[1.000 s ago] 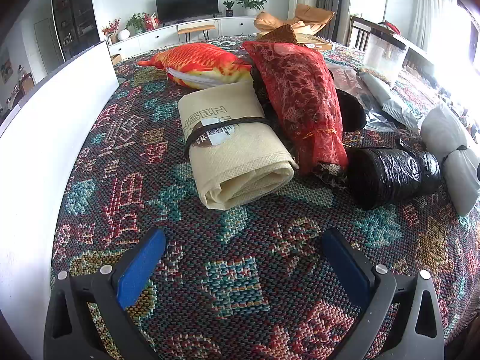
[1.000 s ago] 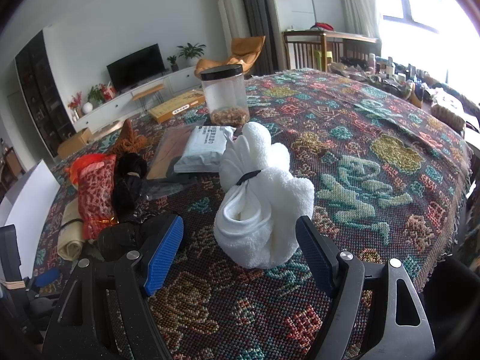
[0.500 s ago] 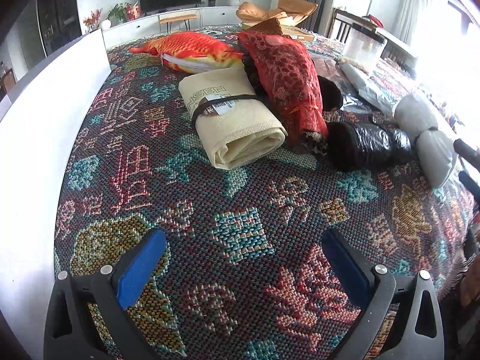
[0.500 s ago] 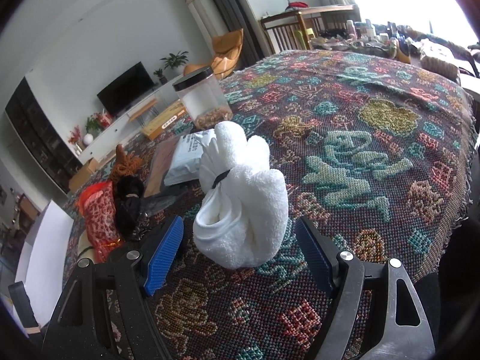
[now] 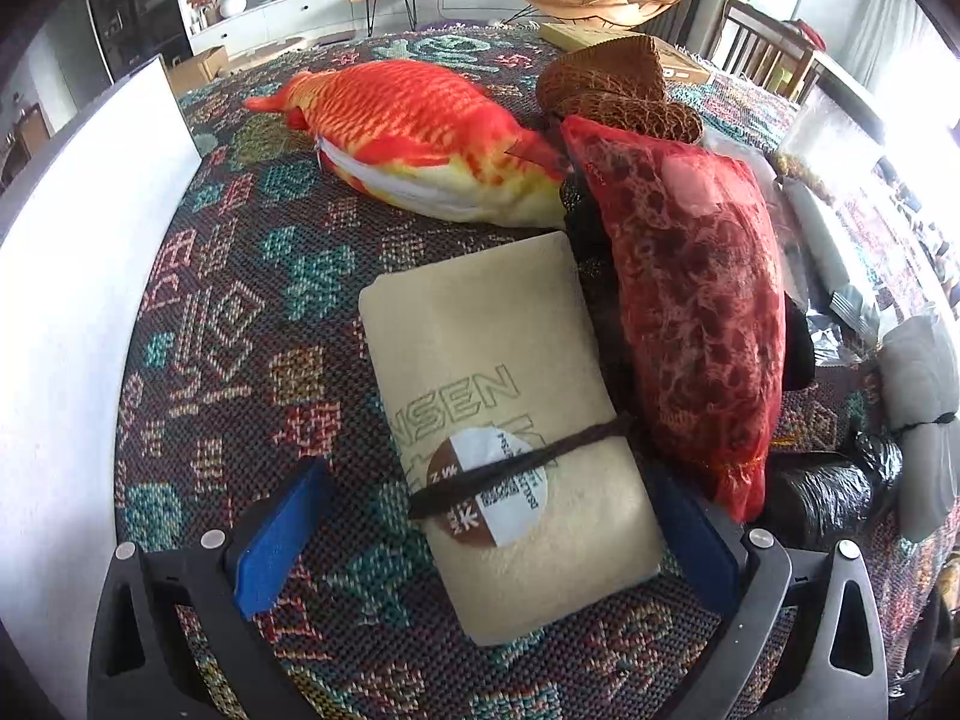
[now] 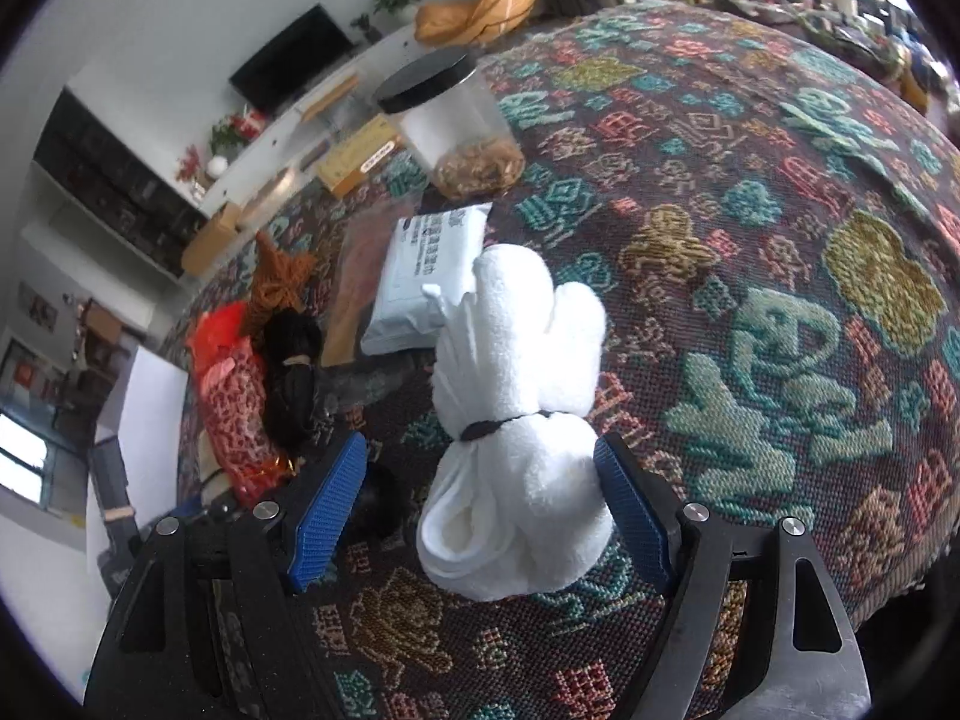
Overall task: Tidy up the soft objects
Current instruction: 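Close right gripper on the towel bundle while left gripper grasps the beige mat, then drop the towel into the white box with right gripper while left drops the mat there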
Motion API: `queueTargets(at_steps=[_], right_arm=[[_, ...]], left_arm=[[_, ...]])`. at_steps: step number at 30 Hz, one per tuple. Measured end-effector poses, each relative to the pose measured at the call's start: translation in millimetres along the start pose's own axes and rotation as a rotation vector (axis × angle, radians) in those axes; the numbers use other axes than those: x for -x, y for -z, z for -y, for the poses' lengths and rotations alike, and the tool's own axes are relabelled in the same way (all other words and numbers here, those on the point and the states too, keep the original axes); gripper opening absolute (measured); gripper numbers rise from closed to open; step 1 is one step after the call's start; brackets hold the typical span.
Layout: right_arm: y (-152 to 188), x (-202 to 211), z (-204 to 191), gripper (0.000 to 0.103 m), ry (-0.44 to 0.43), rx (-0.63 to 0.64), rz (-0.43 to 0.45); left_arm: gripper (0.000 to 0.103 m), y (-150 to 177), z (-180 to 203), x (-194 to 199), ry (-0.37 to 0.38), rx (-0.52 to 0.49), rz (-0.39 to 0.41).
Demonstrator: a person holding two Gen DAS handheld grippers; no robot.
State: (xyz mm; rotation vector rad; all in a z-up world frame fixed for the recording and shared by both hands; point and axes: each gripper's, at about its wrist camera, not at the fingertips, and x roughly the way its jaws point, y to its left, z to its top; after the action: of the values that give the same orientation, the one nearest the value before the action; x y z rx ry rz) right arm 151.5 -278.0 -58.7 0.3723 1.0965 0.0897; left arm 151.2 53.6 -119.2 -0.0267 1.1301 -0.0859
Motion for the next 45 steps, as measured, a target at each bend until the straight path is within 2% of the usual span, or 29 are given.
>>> queueTargets(at_steps=[1,2,3,4,5,9,11,13,17,20,22,25,26,27,28,29,31,34,35,37,38,39,42,45], right_arm=[[0,-15,-7,0.081,0.063,0.06,-0.06],[3,-25,-9,0.068,0.132,0.102,-0.09],[6,-28,-7,0.054,0.173,0.118,-0.095],[9,-24,1,0.046,0.144,0.101,-0.084],[11,-17,7,0.04,0.119,0.071,-0.07],[19,40,12,0.039,0.098,0.04,0.074],[20,69,-5,0.039,0.033,0.052,0.118],[22,92,-41,0.039,-0.056,0.115,0.14],[37,116,-139,0.039,-0.277,0.249,0.138],[54,118,-214,0.039,-0.445,0.327,0.097],[68,113,-259,0.04,-0.523,0.376,0.053],[92,97,-322,0.041,-0.603,0.441,-0.028],[99,90,-341,0.047,-0.624,0.464,-0.048],[106,83,-356,0.052,-0.655,0.481,-0.068],[110,74,-370,0.071,-0.687,0.493,-0.099],[116,66,-377,0.082,-0.697,0.494,-0.131],[120,55,-376,0.08,-0.672,0.481,-0.158],[115,48,-343,0.08,-0.607,0.482,-0.088],[111,42,-327,0.08,-0.555,0.465,-0.078],[108,17,-289,0.08,-0.351,0.393,-0.073],[109,0,-271,0.082,-0.251,0.356,-0.086],[112,-19,-256,0.082,-0.193,0.322,-0.119],[123,-72,-234,0.082,-0.193,0.24,-0.229],[136,-105,-247,0.082,-0.27,0.244,-0.264]], left_arm=[[0.084,0,-1,4,0.016,0.0,0.015],[0.054,-1,-5,8,0.045,0.012,0.023],[0.052,0,-11,14,0.053,0.03,0.033],[0.048,2,-17,23,0.067,0.044,0.056],[0.047,5,-22,32,0.078,0.048,0.076],[0.046,26,-39,82,0.173,0.077,0.136],[0.046,39,-43,116,0.234,0.089,0.177],[0.046,48,-58,151,0.262,0.104,0.225],[0.047,56,-111,203,0.225,0.152,0.287],[0.047,67,-154,236,0.136,0.175,0.334],[0.047,75,-182,253,0.072,0.194,0.356],[0.048,88,-220,263,-0.034,0.23,0.372],[0.055,92,-230,263,-0.084,0.248,0.372],[0.074,100,-240,262,-0.14,0.27,0.372],[0.09,104,-250,258,-0.191,0.297,0.368],[0.102,110,-260,254,-0.228,0.329,0.368],[0.103,119,-275,246,-0.261,0.386,0.357],[0.103,126,-276,241,-0.213,0.414,0.355],[0.103,126,-271,240,-0.201,0.408,0.365],[0.103,123,-255,242,-0.177,0.389,0.385],[0.103,120,-242,245,-0.157,0.377,0.398],[0.103,121,-234,248,-0.13,0.364,0.413],[0.103,114,-194,254,-0.038,0.308,0.445],[0.103,106,-151,252,0.035,0.222,0.451]])
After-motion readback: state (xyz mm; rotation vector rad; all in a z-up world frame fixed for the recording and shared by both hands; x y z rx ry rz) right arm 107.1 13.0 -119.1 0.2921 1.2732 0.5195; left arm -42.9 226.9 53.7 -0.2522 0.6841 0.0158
